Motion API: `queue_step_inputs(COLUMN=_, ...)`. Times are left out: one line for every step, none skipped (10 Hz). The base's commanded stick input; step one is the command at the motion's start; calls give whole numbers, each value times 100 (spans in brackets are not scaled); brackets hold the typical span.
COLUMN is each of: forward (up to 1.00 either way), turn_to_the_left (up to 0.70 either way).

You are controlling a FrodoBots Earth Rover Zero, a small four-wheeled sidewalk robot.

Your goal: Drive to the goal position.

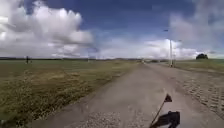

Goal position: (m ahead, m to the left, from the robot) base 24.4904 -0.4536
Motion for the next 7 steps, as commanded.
queue_step_inputs(forward=0, turn_to_the_left=-4)
queue_step_inputs(forward=0, turn_to_the_left=-1)
queue_step_inputs(forward=0, turn_to_the_left=0)
queue_step_inputs(forward=0, turn_to_the_left=0)
queue_step_inputs(forward=0, turn_to_the_left=0)
queue_step_inputs(forward=0, turn_to_the_left=0)
queue_step_inputs(forward=0, turn_to_the_left=0)
